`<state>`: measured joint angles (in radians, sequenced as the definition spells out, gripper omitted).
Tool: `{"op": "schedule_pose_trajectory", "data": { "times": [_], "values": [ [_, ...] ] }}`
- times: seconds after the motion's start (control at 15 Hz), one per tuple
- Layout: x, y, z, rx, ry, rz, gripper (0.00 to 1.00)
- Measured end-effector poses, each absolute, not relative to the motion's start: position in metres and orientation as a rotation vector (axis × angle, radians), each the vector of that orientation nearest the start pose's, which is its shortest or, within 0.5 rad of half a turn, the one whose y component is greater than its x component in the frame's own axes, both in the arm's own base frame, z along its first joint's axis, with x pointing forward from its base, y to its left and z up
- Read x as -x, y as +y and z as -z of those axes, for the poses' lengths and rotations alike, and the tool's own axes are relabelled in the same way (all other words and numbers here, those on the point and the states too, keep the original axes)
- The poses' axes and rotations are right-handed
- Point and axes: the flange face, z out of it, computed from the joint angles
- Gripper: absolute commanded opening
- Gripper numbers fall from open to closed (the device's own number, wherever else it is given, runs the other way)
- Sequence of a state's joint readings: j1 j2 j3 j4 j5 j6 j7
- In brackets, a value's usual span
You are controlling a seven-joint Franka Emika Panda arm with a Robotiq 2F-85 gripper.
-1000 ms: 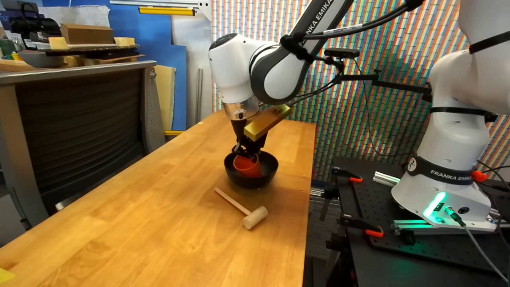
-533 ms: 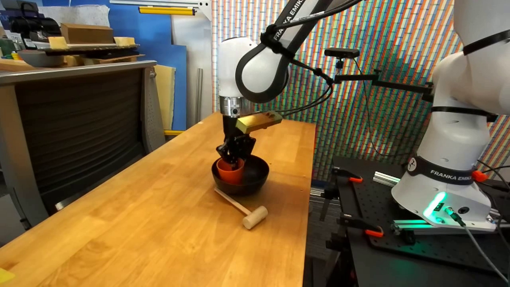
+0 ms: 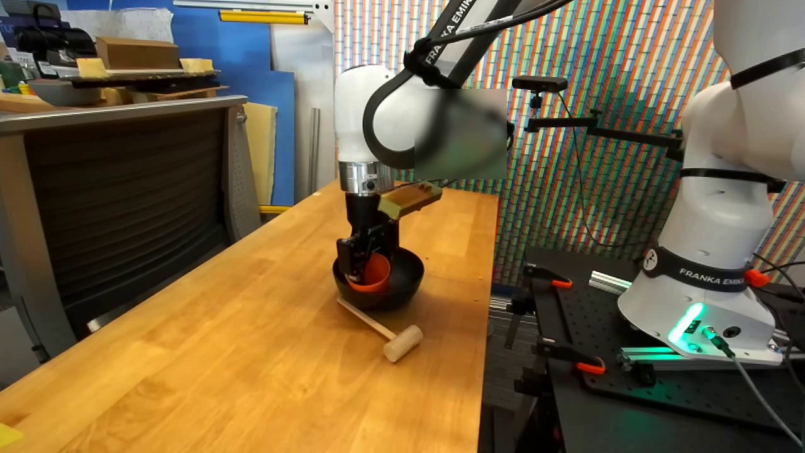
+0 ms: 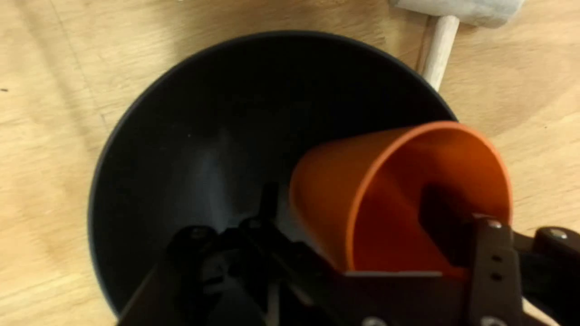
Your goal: Put the cup in the bowl then remove it out of the bowl then put it in the bowl
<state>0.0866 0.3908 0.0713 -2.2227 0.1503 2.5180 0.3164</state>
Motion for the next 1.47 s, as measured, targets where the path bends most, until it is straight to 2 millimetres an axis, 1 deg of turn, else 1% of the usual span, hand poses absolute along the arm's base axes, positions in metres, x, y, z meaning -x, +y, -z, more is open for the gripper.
{"op": "schedule_pose_trajectory", "data": {
  "times": [0.2, 0.47, 0.67, 0.87, 1.13, 1.27, 1.47],
  "values": [
    [-0.538, 0.105, -0.209, 3.096, 0.281, -0.147, 1.00],
    [-0.545, 0.125, -0.245, 3.164, 0.130, -0.080, 1.00],
    [-0.547, 0.134, -0.270, 3.187, 0.064, -0.034, 1.00],
    [-0.546, 0.137, -0.288, 3.200, 0.029, -0.004, 1.00],
    [-0.544, 0.140, -0.302, 3.203, 0.019, 0.003, 1.00],
    [-0.542, 0.142, -0.302, 3.199, 0.023, -0.009, 1.00],
    [-0.537, 0.145, -0.295, 3.178, 0.046, -0.048, 1.00]
  ]
}}
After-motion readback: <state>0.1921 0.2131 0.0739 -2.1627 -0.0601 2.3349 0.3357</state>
